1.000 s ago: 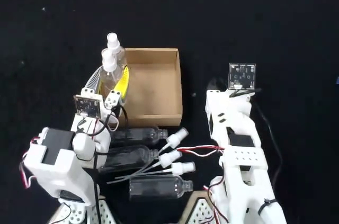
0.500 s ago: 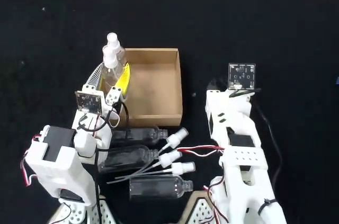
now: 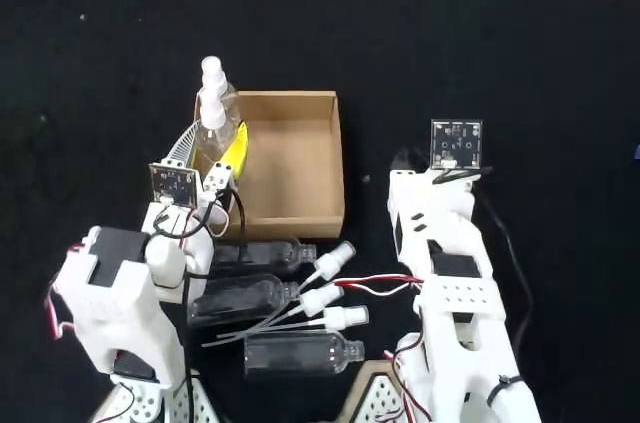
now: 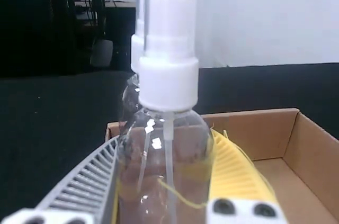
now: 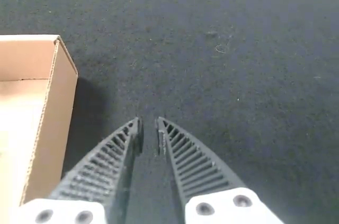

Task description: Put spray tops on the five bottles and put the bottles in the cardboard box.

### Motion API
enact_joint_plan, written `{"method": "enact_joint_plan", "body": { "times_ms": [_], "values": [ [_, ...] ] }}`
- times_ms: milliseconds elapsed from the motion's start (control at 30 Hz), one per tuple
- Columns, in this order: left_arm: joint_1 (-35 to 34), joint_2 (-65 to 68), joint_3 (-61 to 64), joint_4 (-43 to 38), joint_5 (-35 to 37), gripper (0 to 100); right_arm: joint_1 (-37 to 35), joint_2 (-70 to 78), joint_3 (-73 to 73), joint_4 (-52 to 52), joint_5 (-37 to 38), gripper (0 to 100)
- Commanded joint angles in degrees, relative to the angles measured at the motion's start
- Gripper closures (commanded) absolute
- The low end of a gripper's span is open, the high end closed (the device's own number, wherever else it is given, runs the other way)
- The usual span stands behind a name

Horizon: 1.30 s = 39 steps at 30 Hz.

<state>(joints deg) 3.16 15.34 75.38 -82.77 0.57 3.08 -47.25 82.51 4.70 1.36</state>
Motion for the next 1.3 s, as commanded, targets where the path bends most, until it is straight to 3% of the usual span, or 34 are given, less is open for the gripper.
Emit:
{"method": "enact_joint_plan", "body": {
  "times_ms": [0, 200, 400, 567, 833, 1267],
  "values": [
    [-0.3, 2.3, -1.5, -7.7, 0.3, 97, -0.9, -2.1, -0.4, -1.8, 0.5, 97.3],
    [-0.6, 5.2, -1.8, -8.7, 0.3, 96, -0.9, -2.1, -0.4, -1.8, 0.5, 97.3],
    [-0.5, 5.8, -1.8, -8.4, 0.3, 76, -0.9, -2.1, -0.4, -1.8, 0.5, 97.3],
    [-0.8, 5.8, -1.5, -8.4, 0.3, 78, -0.9, -2.1, -0.4, -1.8, 0.5, 97.3],
    [-0.7, 5.8, -1.4, -8.3, 0.3, 69, -0.9, -2.1, -0.4, -1.8, 0.5, 97.3],
    [-0.8, 5.2, -1.2, -8.3, 0.3, 68, -0.9, -2.1, -0.4, -1.8, 0.5, 97.3]
  ]
}}
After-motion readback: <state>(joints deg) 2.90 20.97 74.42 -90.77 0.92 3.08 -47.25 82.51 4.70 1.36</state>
